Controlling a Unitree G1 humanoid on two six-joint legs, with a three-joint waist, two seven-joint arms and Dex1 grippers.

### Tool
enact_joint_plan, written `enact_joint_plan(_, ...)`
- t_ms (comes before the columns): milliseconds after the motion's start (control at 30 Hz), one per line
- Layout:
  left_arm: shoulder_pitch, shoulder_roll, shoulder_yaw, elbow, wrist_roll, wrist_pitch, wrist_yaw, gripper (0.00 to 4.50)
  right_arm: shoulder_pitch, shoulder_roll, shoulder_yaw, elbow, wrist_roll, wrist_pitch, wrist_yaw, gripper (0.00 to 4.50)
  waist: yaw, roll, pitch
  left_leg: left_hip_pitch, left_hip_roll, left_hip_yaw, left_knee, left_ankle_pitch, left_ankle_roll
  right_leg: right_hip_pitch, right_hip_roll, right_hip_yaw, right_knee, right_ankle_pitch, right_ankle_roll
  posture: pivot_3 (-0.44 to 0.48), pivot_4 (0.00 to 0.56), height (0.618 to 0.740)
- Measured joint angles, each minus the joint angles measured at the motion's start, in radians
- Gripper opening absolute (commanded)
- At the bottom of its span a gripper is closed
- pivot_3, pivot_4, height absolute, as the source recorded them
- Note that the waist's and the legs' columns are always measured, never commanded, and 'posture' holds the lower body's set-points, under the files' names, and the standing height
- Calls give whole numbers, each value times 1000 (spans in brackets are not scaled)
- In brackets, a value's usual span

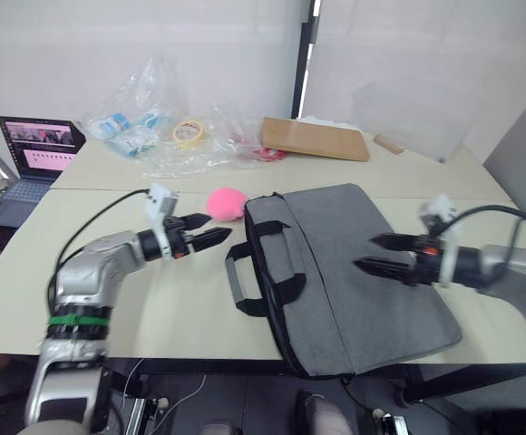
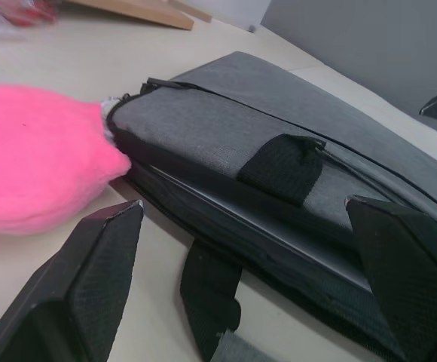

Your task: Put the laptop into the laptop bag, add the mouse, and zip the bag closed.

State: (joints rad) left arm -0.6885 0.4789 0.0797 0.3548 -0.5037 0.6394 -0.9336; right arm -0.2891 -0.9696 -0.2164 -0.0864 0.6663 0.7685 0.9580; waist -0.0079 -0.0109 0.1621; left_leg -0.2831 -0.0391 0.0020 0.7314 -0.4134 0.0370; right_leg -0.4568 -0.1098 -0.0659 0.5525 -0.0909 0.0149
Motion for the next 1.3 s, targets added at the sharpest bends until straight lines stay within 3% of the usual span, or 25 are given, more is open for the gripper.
enact_joint_plan(167, -135, -84, -27, 224, 53, -55, 13, 4500, 121, -47, -78, 130, -75, -111, 65, 4494, 1, 0, 0, -1, -1, 1, 2, 0, 2, 0, -1, 1, 0, 1, 1, 0, 150, 740)
enact_joint_plan(433, -282, -192, -37, 554, 149, -171, 37, 4500, 283, -69, -240, 156, -52, -44, 113, 4494, 11, -1, 0, -2, -1, 1, 3, -2, 5, 1, -1, 2, -3, 2, 4, 0, 150, 740)
enact_joint_plan(533, -304, -208, -24, 604, 150, -196, 37, 3714, 318, -90, -279, 162, -44, 3, 128, 4500, 11, -1, 0, -2, 0, 0, 3, -2, 6, 1, -2, 3, -4, 3, 4, 0, 150, 740)
enact_joint_plan(900, -330, -228, 19, 641, 151, -248, 12, 41, 450, -131, -352, 169, -13, 186, 191, 4500, 19, -1, 0, -3, -1, -4, 3, -3, 7, 1, -2, 3, -7, 4, 6, 0, 150, 740)
enact_joint_plan(1300, -254, -236, 33, 521, 151, -223, 34, 41, 465, -114, -350, 115, 45, 323, 176, 4500, 19, -1, 0, -2, -1, -5, 3, -3, 6, 0, -2, 3, -7, 4, 7, 0, 150, 740)
